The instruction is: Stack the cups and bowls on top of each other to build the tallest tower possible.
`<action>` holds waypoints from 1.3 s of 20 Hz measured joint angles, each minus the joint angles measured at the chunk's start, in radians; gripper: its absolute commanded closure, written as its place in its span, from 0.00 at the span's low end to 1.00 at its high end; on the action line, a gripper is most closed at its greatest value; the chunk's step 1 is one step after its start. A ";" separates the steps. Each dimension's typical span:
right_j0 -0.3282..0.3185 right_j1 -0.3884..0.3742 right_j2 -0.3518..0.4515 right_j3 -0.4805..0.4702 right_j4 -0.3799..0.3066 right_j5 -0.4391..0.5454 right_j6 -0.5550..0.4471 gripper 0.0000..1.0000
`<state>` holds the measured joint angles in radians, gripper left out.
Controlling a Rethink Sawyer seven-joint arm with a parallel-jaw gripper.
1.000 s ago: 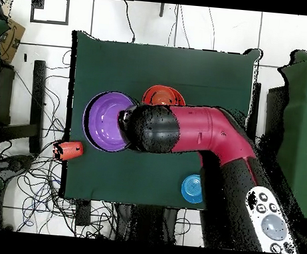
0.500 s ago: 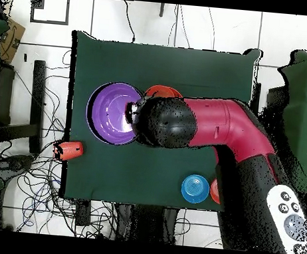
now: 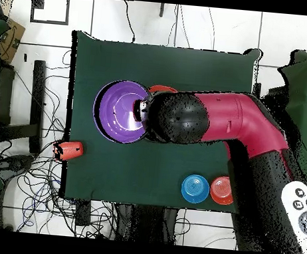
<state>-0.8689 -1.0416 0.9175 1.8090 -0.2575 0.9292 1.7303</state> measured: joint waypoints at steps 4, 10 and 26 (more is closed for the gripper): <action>-0.011 0.026 0.016 -0.008 -0.029 0.000 0.000 1.00; -0.036 0.077 0.045 -0.011 -0.067 0.000 -0.007 1.00; -0.100 0.149 0.104 -0.033 -0.100 0.037 -0.063 1.00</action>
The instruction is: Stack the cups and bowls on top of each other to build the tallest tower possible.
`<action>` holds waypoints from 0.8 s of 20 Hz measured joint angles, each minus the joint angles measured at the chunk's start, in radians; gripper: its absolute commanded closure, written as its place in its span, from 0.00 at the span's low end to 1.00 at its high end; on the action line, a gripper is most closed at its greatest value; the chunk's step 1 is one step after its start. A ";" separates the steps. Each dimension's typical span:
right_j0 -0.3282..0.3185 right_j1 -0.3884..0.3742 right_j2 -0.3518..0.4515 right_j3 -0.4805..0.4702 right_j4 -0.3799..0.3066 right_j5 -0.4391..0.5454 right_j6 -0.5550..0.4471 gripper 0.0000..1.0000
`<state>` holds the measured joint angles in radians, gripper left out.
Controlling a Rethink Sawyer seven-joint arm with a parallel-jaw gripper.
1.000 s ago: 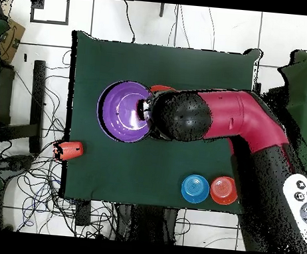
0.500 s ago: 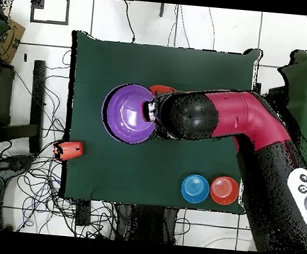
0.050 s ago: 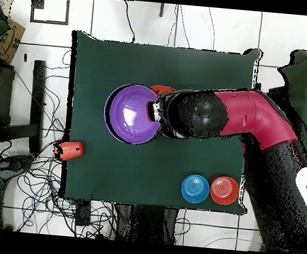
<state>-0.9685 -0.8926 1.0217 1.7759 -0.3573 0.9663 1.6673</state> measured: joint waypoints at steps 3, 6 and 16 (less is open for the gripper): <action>-0.010 0.014 0.006 -0.011 -0.008 0.017 -0.016 1.00; -0.017 0.032 0.008 -0.027 -0.023 0.033 -0.030 1.00; -0.021 0.088 0.011 -0.062 -0.054 0.038 -0.049 1.00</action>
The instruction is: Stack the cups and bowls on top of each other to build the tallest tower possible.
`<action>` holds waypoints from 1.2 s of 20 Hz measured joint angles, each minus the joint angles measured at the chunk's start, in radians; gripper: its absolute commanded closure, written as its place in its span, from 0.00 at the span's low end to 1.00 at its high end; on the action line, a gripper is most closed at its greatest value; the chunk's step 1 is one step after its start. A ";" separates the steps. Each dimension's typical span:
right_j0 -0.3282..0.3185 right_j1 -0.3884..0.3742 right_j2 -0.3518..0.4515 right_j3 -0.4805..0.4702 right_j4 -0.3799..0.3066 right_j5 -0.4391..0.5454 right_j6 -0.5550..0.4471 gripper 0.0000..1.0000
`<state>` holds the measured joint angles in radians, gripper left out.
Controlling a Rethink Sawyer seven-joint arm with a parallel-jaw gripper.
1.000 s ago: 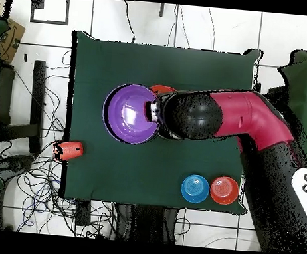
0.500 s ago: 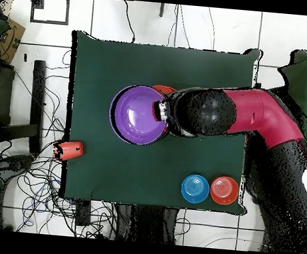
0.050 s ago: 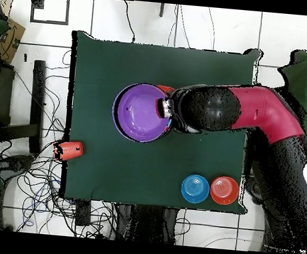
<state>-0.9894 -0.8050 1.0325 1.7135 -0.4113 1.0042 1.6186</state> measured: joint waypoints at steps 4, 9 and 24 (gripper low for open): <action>0.000 0.021 0.001 -0.018 -0.015 0.002 0.000 1.00; -0.001 0.040 0.003 -0.036 -0.020 0.014 0.000 1.00; -0.008 0.084 0.019 -0.114 -0.035 0.112 -0.111 1.00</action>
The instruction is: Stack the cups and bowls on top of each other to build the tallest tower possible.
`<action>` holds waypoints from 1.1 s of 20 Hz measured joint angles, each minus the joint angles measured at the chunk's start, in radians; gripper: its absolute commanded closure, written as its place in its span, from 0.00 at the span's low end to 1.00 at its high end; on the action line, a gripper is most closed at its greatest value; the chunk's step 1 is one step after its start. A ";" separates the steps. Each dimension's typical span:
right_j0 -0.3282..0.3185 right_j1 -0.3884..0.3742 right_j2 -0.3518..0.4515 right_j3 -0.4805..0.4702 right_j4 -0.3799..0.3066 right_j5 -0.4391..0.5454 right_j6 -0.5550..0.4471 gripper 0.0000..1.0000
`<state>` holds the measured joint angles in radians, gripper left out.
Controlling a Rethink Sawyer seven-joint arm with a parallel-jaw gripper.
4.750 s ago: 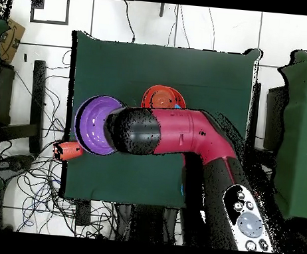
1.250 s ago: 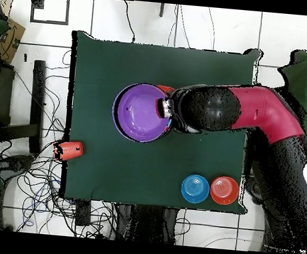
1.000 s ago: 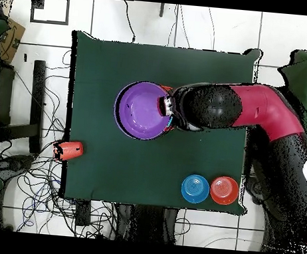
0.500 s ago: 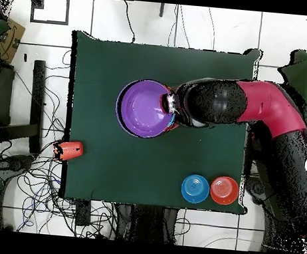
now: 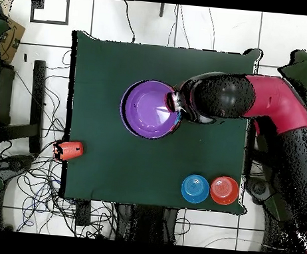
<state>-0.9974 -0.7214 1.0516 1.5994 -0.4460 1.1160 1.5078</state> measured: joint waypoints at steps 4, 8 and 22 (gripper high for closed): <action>-0.001 0.011 0.001 -0.016 -0.006 0.007 -0.028 1.00; -0.001 0.030 0.001 -0.041 -0.018 0.019 -0.065 1.00; -0.001 0.056 0.001 -0.091 -0.022 0.031 -0.107 1.00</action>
<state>-0.9989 -0.6654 1.0524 1.5080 -0.4684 1.1472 1.4007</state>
